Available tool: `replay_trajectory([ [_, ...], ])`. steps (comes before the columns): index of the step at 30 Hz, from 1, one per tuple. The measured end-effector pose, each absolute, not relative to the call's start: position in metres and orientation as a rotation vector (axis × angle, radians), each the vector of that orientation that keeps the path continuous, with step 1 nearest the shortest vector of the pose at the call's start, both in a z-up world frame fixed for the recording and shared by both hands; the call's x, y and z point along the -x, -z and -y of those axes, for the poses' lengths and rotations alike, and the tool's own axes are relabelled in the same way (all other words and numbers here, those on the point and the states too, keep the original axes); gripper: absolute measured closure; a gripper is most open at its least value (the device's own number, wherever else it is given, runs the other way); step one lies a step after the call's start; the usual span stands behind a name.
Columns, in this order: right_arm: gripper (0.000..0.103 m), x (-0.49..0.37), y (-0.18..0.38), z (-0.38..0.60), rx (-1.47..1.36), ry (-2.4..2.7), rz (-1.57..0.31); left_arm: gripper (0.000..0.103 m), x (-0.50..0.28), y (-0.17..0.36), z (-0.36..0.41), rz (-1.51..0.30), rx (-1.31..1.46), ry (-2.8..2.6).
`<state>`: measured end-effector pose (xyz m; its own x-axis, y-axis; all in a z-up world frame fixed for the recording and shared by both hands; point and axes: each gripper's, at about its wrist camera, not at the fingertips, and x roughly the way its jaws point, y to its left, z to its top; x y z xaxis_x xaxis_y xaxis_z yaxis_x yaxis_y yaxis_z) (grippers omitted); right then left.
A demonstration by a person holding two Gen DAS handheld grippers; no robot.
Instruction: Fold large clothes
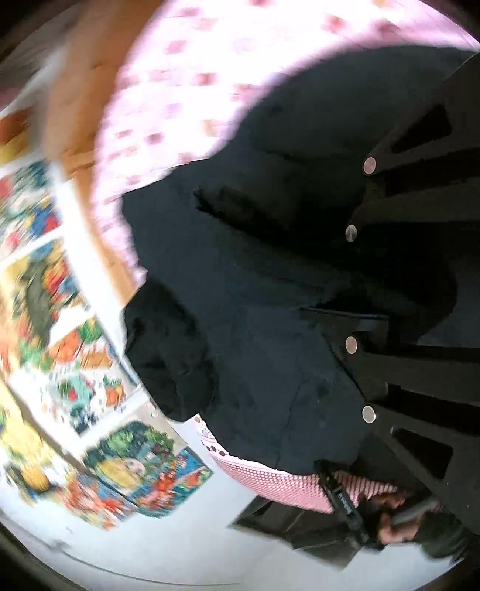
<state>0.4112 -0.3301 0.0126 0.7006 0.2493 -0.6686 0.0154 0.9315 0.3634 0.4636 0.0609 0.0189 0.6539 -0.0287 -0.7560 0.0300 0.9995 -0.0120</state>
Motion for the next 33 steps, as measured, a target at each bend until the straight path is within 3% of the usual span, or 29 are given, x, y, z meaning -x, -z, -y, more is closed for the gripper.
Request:
replay_trajectory([
  [6,0.089,-0.454,-0.048,0.331,-0.184,-0.123,-0.742,0.012,-0.469,-0.027,-0.037,-0.825,-0.073,0.027],
  [12,0.085,-0.488,-0.010,0.342,-0.224,-0.075,-0.877,0.012,-0.481,-0.014,-0.026,-0.884,-0.066,0.022],
  [13,0.081,-0.488,-0.008,0.345,-0.232,-0.077,-0.887,0.012,-0.479,-0.019,-0.027,-0.863,-0.052,0.028],
  [16,0.050,-0.479,-0.013,0.350,-0.202,-0.015,-0.868,0.012,-0.474,-0.034,-0.026,-0.785,-0.044,0.058],
  [18,0.042,-0.476,-0.022,0.353,-0.170,0.024,-0.834,0.012,-0.474,-0.042,-0.020,-0.750,-0.053,0.091],
  [24,0.043,-0.491,-0.020,0.338,-0.036,-0.056,-0.862,0.012,-0.497,-0.032,0.012,-0.793,-0.089,0.186],
  [27,0.056,-0.498,-0.001,0.320,0.045,-0.091,-0.896,0.012,-0.506,-0.011,0.028,-0.846,-0.151,0.169],
  [33,0.056,-0.507,0.041,0.313,0.030,-0.093,-0.971,0.010,-0.511,0.013,0.036,-0.885,-0.189,0.168],
])
